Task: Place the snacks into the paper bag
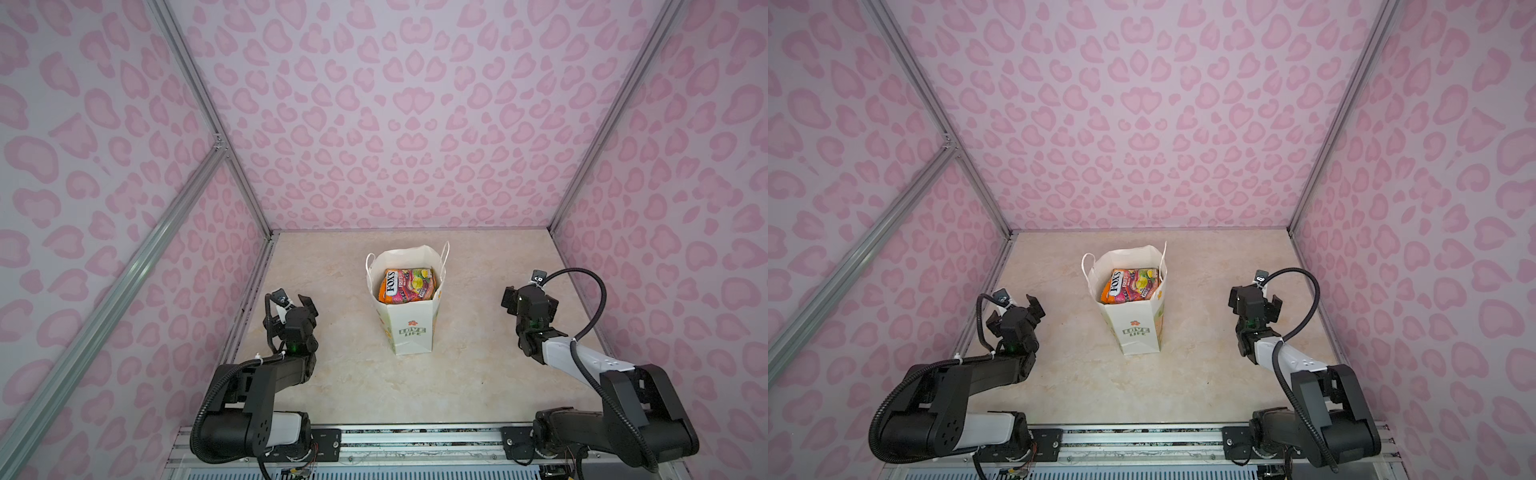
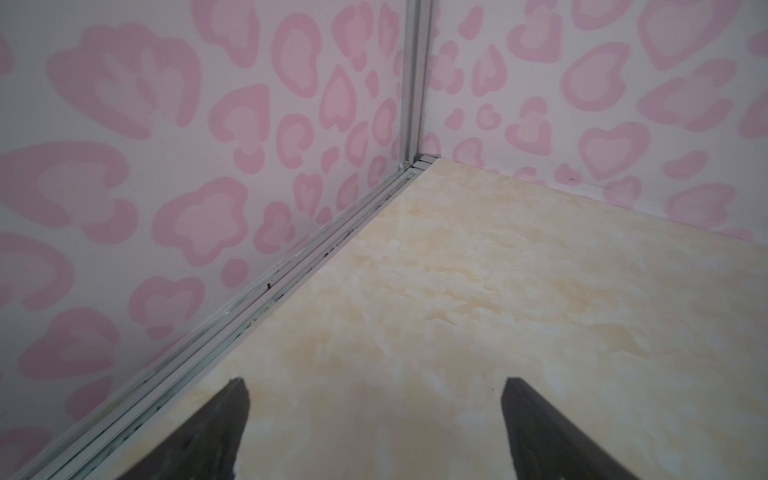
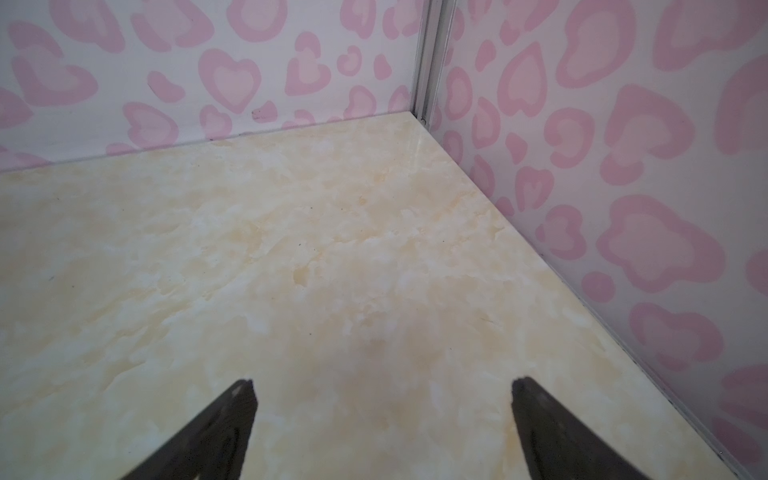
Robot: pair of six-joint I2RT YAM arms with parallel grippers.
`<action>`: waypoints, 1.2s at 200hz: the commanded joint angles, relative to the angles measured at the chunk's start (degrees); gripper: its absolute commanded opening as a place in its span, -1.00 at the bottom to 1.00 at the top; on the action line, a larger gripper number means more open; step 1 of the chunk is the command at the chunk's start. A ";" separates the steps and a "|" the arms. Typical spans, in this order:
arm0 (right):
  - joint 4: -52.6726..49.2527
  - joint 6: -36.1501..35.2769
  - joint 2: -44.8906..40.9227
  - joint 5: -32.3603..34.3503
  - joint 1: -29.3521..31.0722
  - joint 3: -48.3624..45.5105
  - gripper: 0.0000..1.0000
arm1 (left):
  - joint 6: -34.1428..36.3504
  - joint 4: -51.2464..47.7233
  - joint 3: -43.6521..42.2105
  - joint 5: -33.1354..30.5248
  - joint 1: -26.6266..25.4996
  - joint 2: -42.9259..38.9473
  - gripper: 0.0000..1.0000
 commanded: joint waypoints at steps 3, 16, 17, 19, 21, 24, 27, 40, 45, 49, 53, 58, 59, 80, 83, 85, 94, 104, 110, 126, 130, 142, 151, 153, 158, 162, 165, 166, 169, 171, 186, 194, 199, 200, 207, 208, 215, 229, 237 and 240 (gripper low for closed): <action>6.97 -5.86 3.33 1.13 0.08 0.41 0.96 | 5.18 9.06 -0.92 11.05 -0.06 3.22 0.94; 11.34 -8.08 4.83 1.22 0.08 -0.82 0.96 | 5.84 12.52 -1.30 11.31 -0.04 5.29 0.95; 11.83 -8.22 4.95 1.18 0.08 -0.96 0.96 | 5.79 11.33 -1.07 11.47 -0.10 4.88 0.95; 12.97 -8.52 5.16 1.17 0.08 -1.39 0.96 | 5.54 9.32 -0.71 11.77 -0.15 4.31 0.95; 14.11 -9.05 5.34 1.03 0.08 -1.83 0.96 | 5.38 8.46 -0.44 11.89 -0.16 3.99 0.95; 16.02 -9.66 5.61 0.64 0.08 -2.52 0.96 | 5.50 9.77 -0.57 11.73 -0.09 4.44 0.95; 18.09 -10.15 5.94 0.28 0.03 -3.30 0.96 | 5.56 12.11 -0.87 11.47 -0.07 5.34 0.95; 28.89 -12.71 8.09 -1.37 0.08 -6.84 0.97 | 5.47 8.33 0.15 11.97 0.07 4.57 0.95; 30.59 -12.86 8.83 -1.22 0.06 -7.67 0.97 | 5.39 9.06 0.37 11.96 0.23 5.18 0.95; 31.07 -12.55 9.17 -1.59 0.03 -7.84 0.98 | 5.27 10.07 0.44 11.95 0.34 5.79 0.95; 31.81 -12.53 9.83 -2.20 -0.16 -8.01 0.97 | 5.11 8.88 0.92 12.18 0.51 5.69 0.95; 33.41 -12.87 10.51 -2.81 -0.33 -8.23 0.97 | 4.83 6.38 1.59 12.73 0.81 5.04 0.95; 33.37 -12.90 10.52 -2.81 -0.35 -8.22 0.97 | 4.76 6.19 1.64 12.85 0.89 4.98 0.95; 29.74 -11.37 10.01 -7.15 -2.00 -7.14 0.98 | 3.65 5.14 2.22 15.09 2.43 5.09 0.95; 30.09 -11.30 10.25 -8.27 -2.37 -7.20 0.97 | 3.49 5.21 2.30 15.22 2.62 5.24 0.95; 30.17 -11.20 10.35 -9.02 -2.66 -7.24 0.97 | 3.47 5.21 2.35 15.24 2.64 5.33 0.95; 30.16 -10.30 10.26 -12.92 -4.05 -7.69 0.97 | 3.46 4.91 2.37 15.41 2.65 5.15 0.95; 31.31 -9.57 11.22 -15.59 -5.66 -8.46 0.99 | 3.50 5.11 2.39 15.33 2.66 5.39 0.95; 34.86 -9.11 12.55 -15.65 -6.01 -9.11 0.99 | 3.41 4.77 2.48 15.41 2.74 5.26 0.95; 31.14 -9.34 11.57 -17.19 -6.32 -8.22 0.99 | 3.39 4.63 2.54 15.49 2.81 5.39 0.95; 30.24 -9.32 11.47 -17.54 -6.46 -7.87 0.99 | 3.38 4.53 2.65 15.58 2.82 5.42 0.95; 31.79 -8.89 12.23 -19.22 -7.16 -8.08 0.99 | 3.20 4.39 2.73 16.04 3.04 5.36 0.95; 34.33 -9.01 13.17 -19.60 -7.36 -8.51 0.99 | 2.94 4.14 2.88 16.68 3.44 5.47 0.95; 33.64 -8.93 12.99 -19.61 -7.38 -8.44 0.99 | 2.98 4.16 2.92 16.66 3.44 5.45 0.95; 31.69 -8.55 12.51 -19.99 -7.60 -7.81 0.99 | 2.93 3.97 2.93 16.65 3.45 5.36 0.95; 30.59 -8.33 12.17 -20.39 -7.87 -7.54 0.99 | 2.97 4.13 2.93 16.74 3.46 5.41 0.95; 30.45 -8.27 12.17 -20.55 -7.99 -7.52 0.99 | 2.98 4.11 2.85 16.68 3.45 5.37 0.95; 30.48 -8.27 12.14 -20.65 -8.04 -7.51 0.99 | 3.04 4.09 2.89 16.67 3.49 5.36 0.95; 30.74 -8.27 12.22 -20.84 -8.13 -7.62 0.99 | 3.03 4.12 2.81 16.65 3.46 5.42 0.95; 31.23 -8.26 12.38 -20.84 -8.17 -7.69 0.99 | 3.07 4.15 2.74 16.65 3.44 5.30 0.95; 32.18 -8.28 12.63 -20.96 -8.19 -7.99 0.99 | 3.19 4.34 2.62 16.73 3.49 5.13 0.95; 31.53 -8.26 12.44 -21.10 -8.24 -7.84 0.99 | 3.28 4.47 2.50 16.65 3.44 5.15 0.95; 32.37 -8.64 12.67 -21.40 -8.23 -7.94 0.99 | 3.46 4.59 2.41 16.52 3.29 5.03 0.95; 32.72 -8.71 12.74 -21.47 -8.25 -8.04 0.99 | 3.46 4.64 2.40 16.50 3.23 5.02 0.95; 33.48 -8.97 12.88 -21.54 -8.12 -8.32 0.99 | 3.84 4.77 2.38 15.68 2.72 5.14 0.95; 33.23 -8.97 12.80 -21.54 -8.15 -8.31 0.99 | 3.91 4.81 2.34 15.59 2.68 5.12 0.95; 32.45 -8.96 12.47 -21.82 -8.15 -8.21 0.99 | 3.82 4.95 2.31 15.61 2.58 5.05 0.95; 33.80 -10.07 12.51 -21.88 -7.72 -8.80 0.99 | 3.81 4.97 2.22 15.55 2.61 4.92 0.95; 34.73 -10.83 12.33 -21.03 -6.97 -9.48 0.99 | 3.83 5.00 2.25 15.52 2.58 5.01 0.95; 35.33 -10.96 12.36 -20.49 -6.68 -9.66 0.99 | 3.81 5.03 2.23 15.51 2.57 5.07 0.95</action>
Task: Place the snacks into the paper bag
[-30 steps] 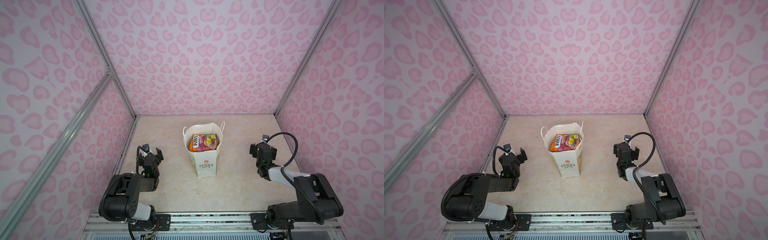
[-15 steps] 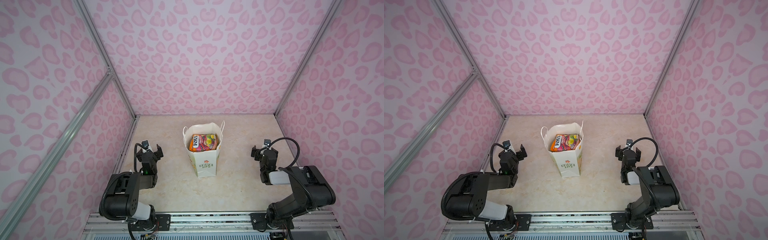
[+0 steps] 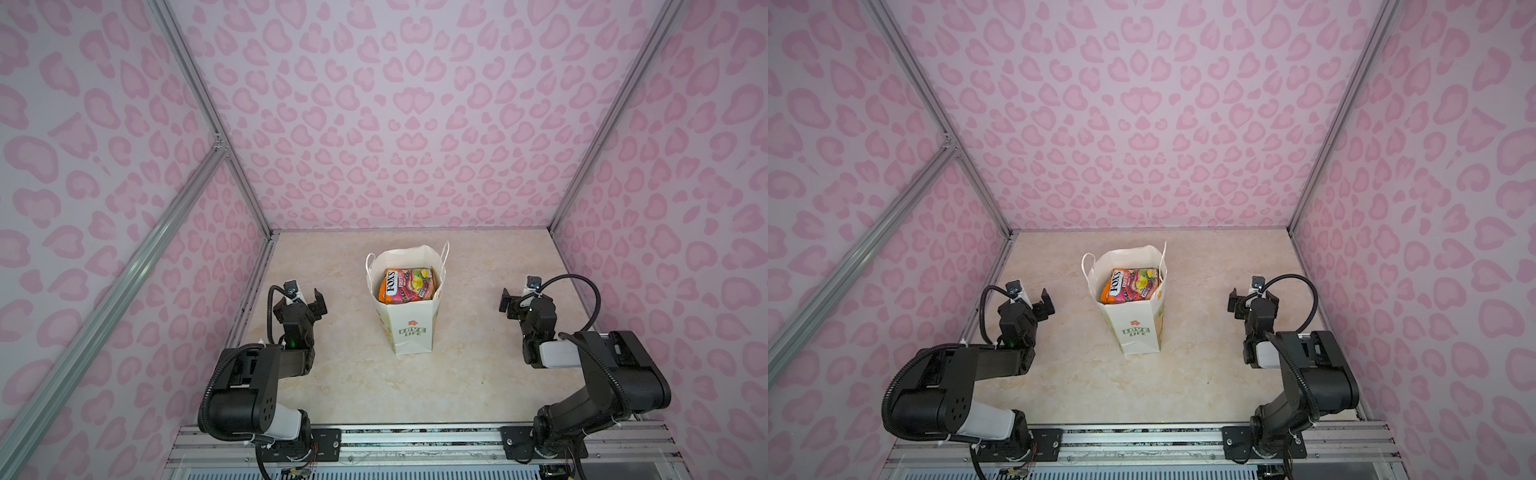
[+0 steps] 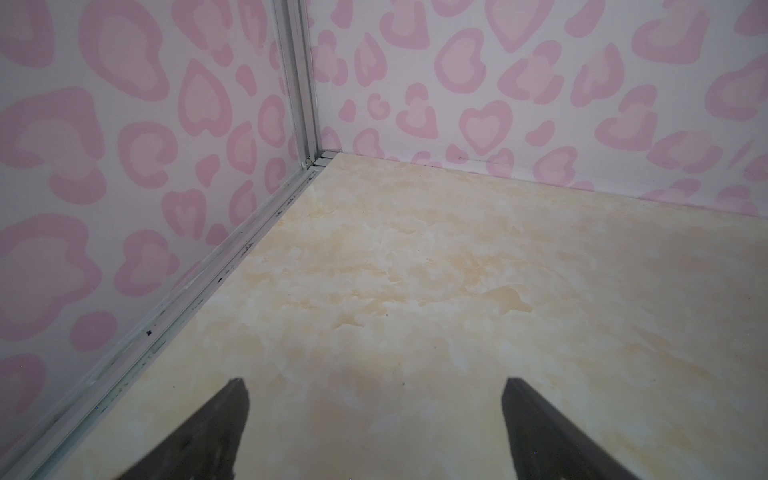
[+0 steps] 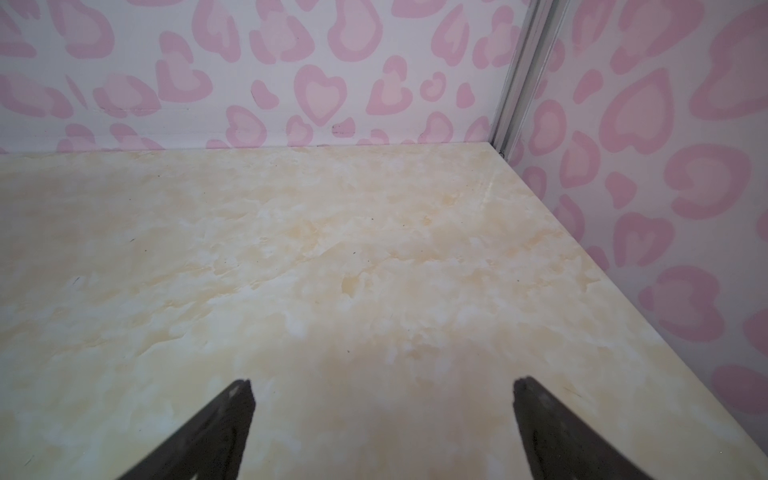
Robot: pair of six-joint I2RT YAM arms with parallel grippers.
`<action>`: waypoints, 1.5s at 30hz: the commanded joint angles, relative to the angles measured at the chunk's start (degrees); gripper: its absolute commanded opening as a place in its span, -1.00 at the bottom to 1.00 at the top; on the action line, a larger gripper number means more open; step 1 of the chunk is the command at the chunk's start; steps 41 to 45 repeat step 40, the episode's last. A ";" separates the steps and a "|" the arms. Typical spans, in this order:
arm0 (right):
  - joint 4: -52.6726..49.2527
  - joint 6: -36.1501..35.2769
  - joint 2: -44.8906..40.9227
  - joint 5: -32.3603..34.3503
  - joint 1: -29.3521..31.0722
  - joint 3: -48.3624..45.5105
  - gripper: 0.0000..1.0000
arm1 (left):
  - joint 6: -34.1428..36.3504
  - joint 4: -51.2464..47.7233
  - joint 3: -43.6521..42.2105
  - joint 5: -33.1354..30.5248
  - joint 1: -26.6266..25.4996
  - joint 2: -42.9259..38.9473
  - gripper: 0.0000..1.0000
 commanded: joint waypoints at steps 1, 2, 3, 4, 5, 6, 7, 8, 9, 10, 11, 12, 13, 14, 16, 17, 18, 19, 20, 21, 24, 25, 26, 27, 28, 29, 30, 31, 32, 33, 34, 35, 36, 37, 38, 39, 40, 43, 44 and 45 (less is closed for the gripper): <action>3.98 -1.73 -0.14 0.91 1.23 -1.45 0.99 | 0.58 1.63 -0.11 -0.45 -0.01 -0.17 0.95; 4.70 -1.79 -0.04 1.76 1.59 -1.72 0.99 | 0.60 1.54 -0.11 -0.42 0.07 -0.28 0.95; 4.44 -1.79 -0.07 1.75 1.64 -1.67 0.99 | 0.62 1.62 -0.12 -0.37 0.07 -0.30 0.95; 4.30 -1.64 -0.04 1.70 1.64 -1.56 0.99 | 0.61 1.58 -0.11 -0.40 0.07 -0.28 0.95; 4.32 -1.61 -0.07 1.62 1.50 -1.55 0.99 | 0.60 1.59 -0.11 -0.37 0.05 -0.22 0.95; 4.21 -1.61 -0.11 1.53 1.56 -1.55 0.99 | 0.58 1.58 -0.11 -0.38 0.07 -0.28 0.95; 4.21 -1.61 -0.08 1.53 1.51 -1.49 0.99 | 0.57 1.54 -0.11 -0.38 0.07 -0.25 0.95; 4.09 -1.54 -0.03 1.42 1.44 -1.46 0.99 | 0.64 1.61 -0.03 -0.36 0.07 -0.18 0.95; 4.10 -1.52 -0.05 1.28 1.40 -1.44 0.99 | 0.62 1.54 -0.03 -0.33 0.07 -0.24 0.95; 4.03 -1.52 -0.03 1.20 1.31 -1.37 0.99 | 0.60 1.54 -0.03 -0.34 0.09 -0.23 0.95; 4.03 -1.52 -0.12 1.23 1.40 -1.38 0.99 | 0.62 1.54 -0.03 -0.36 0.07 -0.20 0.95; 3.99 -1.52 -0.09 1.18 1.35 -1.34 0.99 | 0.61 1.54 -0.03 -0.40 0.07 -0.17 0.95; 3.94 -1.52 -0.04 1.14 1.31 -1.38 0.99 | 0.57 1.54 -0.07 -0.36 0.07 -0.20 0.95; 3.97 -1.52 -0.10 1.09 1.39 -1.38 0.99 | 0.57 1.54 -0.03 -0.33 0.07 -0.24 0.95; 3.96 -1.52 0.00 1.09 1.35 -1.33 0.99 | 0.57 1.54 -0.08 -0.40 0.07 -0.20 0.95; 3.92 -1.52 0.03 1.13 1.31 -1.38 0.99 | 0.58 1.55 -0.09 -0.36 0.09 -0.24 0.95; 3.86 -1.52 -0.04 1.09 1.36 -1.32 0.99 | 0.57 1.54 -0.07 -0.37 0.07 -0.20 0.95; 3.91 -1.52 -0.06 1.09 1.35 -1.22 0.99 | 0.57 1.56 -0.11 -0.40 0.07 -0.24 0.95; 3.86 -1.52 0.02 1.13 1.34 -1.30 0.99 | 0.58 1.55 -0.11 -0.36 0.07 -0.20 0.95; 3.87 -1.52 0.04 1.09 1.39 -1.22 0.99 | 0.65 1.54 -0.07 -0.37 0.08 -0.24 0.95; 3.86 -1.52 0.03 1.09 1.31 -1.28 0.99 | 0.58 1.54 -0.10 -0.33 0.07 -0.19 0.95; 3.86 -1.52 0.03 1.09 1.36 -1.28 0.99 | 0.57 1.54 -0.07 -0.37 0.07 -0.23 0.95; 3.79 -1.52 -0.02 1.09 1.33 -1.22 0.99 | 0.58 1.54 -0.07 -0.40 0.07 -0.16 0.95; 3.82 -1.52 -0.04 1.09 1.31 -1.22 0.99 | 0.58 1.54 -0.06 -0.39 0.07 -0.23 0.95; 3.77 -1.52 0.01 1.09 1.31 -1.27 0.99 | 0.57 1.54 -0.08 -0.36 0.07 -0.24 0.95; 3.79 -1.52 -0.03 1.09 1.34 -1.29 0.99 | 0.62 1.54 -0.03 -0.36 0.07 -0.24 0.95; 3.77 -1.52 -0.03 1.05 1.36 -1.27 0.99 | 0.62 1.54 -0.09 -0.33 0.07 -0.24 0.95; 3.81 -1.52 0.01 1.09 1.30 -1.24 0.99 | 0.58 1.54 -0.03 -0.39 0.07 -0.23 0.95; 3.77 -1.52 0.03 1.09 1.34 -1.29 0.99 | 0.59 1.54 -0.05 -0.37 0.07 -0.22 0.95; 3.77 -1.52 -0.02 1.09 1.28 -1.27 0.99 | 0.61 1.39 0.03 -0.36 0.07 -0.08 0.95; 3.81 -1.52 -0.03 1.09 1.29 -1.27 0.99 | 0.49 0.89 0.50 -0.11 0.17 0.09 0.95; 3.79 -1.52 -0.02 1.04 1.36 -1.29 0.99 | 0.23 -0.03 1.13 0.64 0.54 0.43 0.95; 3.79 -1.52 -0.02 1.08 1.27 -1.24 0.99 | 0.17 -0.19 1.14 0.82 0.68 0.39 0.95; 3.78 -1.52 -0.01 1.01 1.30 -1.29 0.99 | 0.14 -0.17 1.05 0.84 0.69 0.22 0.95; 3.80 -1.52 0.00 1.01 1.31 -1.25 0.99 | 0.23 0.21 0.75 0.83 0.69 0.07 0.95; 3.77 -1.52 0.01 1.05 1.29 -1.27 0.99 | 0.27 0.75 0.31 0.98 0.69 -0.17 0.95; 3.72 -1.52 -0.02 1.02 1.33 -1.27 0.99 | 0.31 1.08 0.02 1.00 0.69 -0.36 0.95; 3.72 -1.52 -0.02 1.02 1.33 -1.27 0.99 | 0.31 1.08 0.02 1.00 0.69 -0.36 0.95; 3.72 -1.52 -0.02 1.02 1.33 -1.27 0.99 | 0.31 1.08 0.02 1.00 0.69 -0.36 0.95; 3.72 -1.52 -0.02 1.02 1.33 -1.27 0.99 | 0.31 1.08 0.02 1.00 0.69 -0.36 0.95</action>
